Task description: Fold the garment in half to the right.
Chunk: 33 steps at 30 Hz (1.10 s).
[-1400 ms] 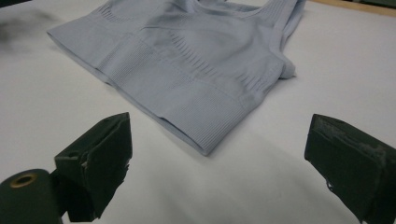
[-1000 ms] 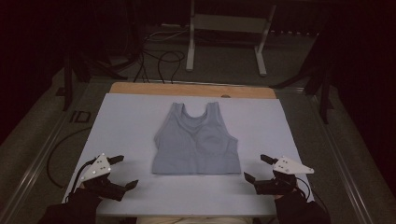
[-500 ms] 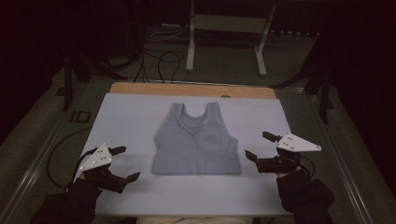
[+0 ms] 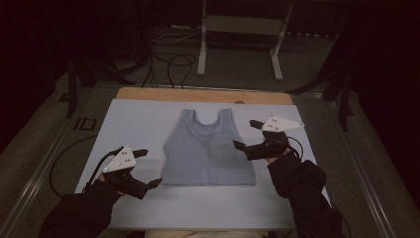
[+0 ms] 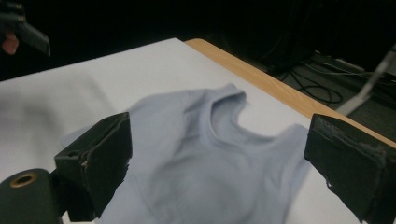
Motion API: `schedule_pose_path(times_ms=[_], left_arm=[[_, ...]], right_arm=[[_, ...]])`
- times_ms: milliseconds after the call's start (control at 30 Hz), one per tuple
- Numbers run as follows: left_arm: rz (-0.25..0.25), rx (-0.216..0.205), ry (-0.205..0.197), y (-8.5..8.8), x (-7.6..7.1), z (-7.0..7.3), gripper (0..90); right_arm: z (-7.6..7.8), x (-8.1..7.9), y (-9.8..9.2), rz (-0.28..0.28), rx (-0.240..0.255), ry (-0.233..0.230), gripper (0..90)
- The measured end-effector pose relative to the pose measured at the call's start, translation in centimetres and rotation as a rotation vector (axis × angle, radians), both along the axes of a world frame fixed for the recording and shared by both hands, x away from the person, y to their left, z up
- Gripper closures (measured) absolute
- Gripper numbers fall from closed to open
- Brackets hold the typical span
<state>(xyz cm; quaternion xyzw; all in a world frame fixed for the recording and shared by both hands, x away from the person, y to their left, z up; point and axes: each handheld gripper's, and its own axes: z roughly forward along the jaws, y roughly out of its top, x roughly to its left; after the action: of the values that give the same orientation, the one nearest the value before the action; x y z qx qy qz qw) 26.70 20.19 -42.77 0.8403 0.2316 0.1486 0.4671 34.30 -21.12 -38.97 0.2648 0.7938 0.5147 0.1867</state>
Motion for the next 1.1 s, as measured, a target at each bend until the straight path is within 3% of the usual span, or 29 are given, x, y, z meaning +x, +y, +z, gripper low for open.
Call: schedule_pose_path(times_ms=[167,233,333,700,1000,1100], left_arm=[[-0.004,0.04,0.022,-1.0,0.2,-0.3,0.1],[0.03,0.075,0.024,-1.6,0.3,-0.6,0.1],[0.009,0.11,0.039,-2.1,0.4,-1.2,0.1],[0.003,0.131,0.082,-3.3,0.8,-2.8,0.1],[0.058,0.164,0.158,-3.8,1.7,-4.8,0.2],[0.066,0.167,0.168,-3.8,1.8,-5.0,0.2]], right_arm=[[0.3,2.1,2.3,0.034,0.012,0.014,7.7],[0.3,2.9,3.2,0.052,0.021,0.02,7.7],[0.3,4.1,4.7,0.071,0.03,0.036,7.7],[-0.2,7.7,9.1,0.097,0.027,0.052,7.7],[-1.8,11.0,12.5,0.099,0.001,0.1,8.0],[-1.9,11.3,12.6,0.102,0.001,0.1,8.0]])
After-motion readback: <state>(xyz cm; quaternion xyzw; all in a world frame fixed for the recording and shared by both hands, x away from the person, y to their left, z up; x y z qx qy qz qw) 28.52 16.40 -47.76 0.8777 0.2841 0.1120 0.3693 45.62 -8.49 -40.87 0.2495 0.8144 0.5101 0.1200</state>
